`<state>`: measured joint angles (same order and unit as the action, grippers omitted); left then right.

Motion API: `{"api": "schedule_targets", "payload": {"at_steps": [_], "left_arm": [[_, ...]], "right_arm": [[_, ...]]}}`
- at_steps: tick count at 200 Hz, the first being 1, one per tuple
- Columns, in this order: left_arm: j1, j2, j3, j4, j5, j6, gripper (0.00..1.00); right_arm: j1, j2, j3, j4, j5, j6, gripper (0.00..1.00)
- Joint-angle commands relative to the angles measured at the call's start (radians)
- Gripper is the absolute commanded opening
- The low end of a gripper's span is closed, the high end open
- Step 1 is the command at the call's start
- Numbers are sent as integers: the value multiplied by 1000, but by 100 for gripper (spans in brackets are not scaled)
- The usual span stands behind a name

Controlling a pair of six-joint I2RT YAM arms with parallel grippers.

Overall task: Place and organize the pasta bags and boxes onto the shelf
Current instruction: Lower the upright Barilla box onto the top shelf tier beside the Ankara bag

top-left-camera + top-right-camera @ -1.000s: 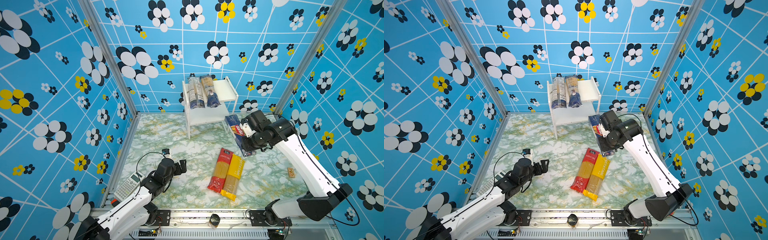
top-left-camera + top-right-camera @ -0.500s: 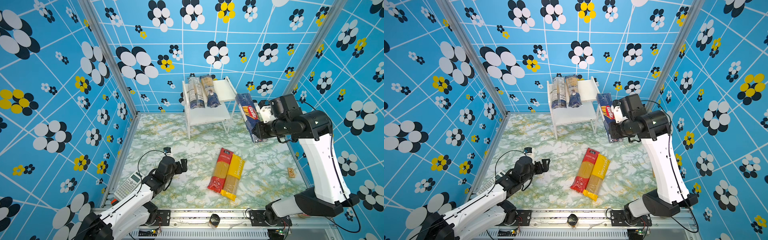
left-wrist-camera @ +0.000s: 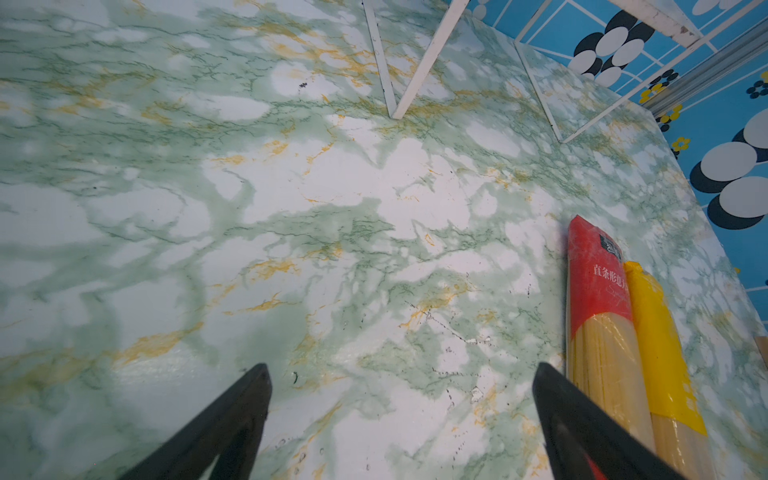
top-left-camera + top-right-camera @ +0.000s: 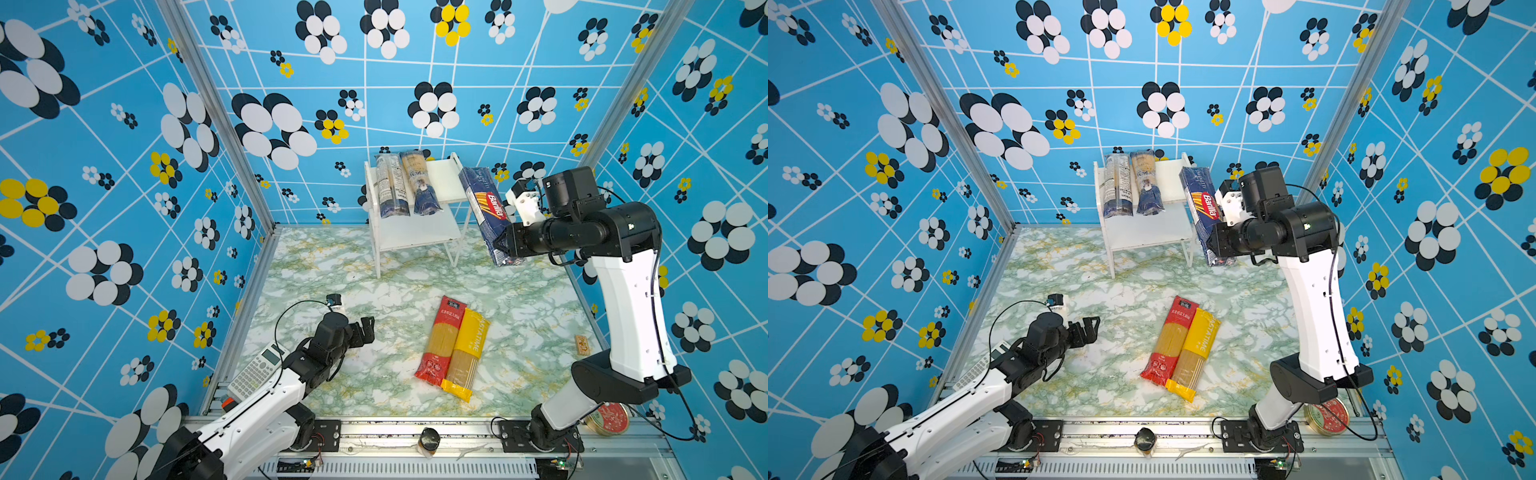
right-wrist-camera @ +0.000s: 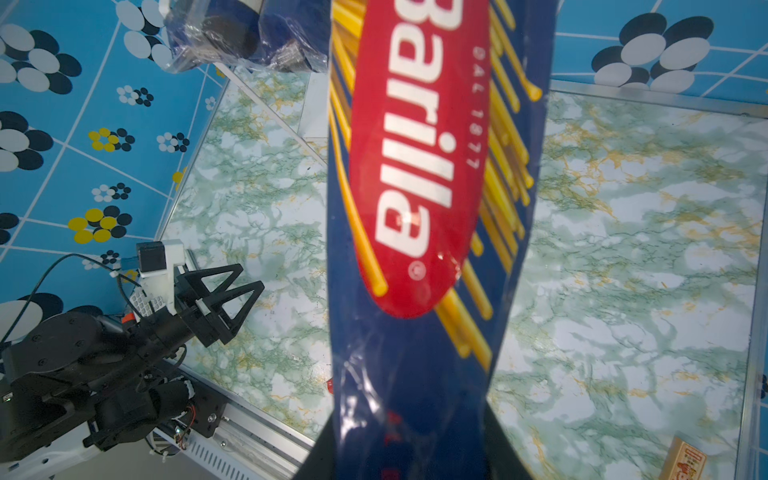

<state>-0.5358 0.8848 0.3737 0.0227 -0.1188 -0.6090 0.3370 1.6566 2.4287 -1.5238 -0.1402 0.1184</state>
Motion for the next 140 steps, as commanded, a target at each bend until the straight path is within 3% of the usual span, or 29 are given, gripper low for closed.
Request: {"api": "schedule_targets", "payload": {"at_steps": [1, 103, 140], "left_arm": [[9, -27, 13, -10, 11, 13, 99], [11, -49, -2, -9, 17, 3, 99], [11, -46, 14, -20, 24, 8, 99]], "right_arm": [[-10, -6, 70, 191, -50, -25, 0], [-8, 1, 1, 432, -3, -60, 0], [-9, -43, -118, 593, 53, -79, 0]]}}
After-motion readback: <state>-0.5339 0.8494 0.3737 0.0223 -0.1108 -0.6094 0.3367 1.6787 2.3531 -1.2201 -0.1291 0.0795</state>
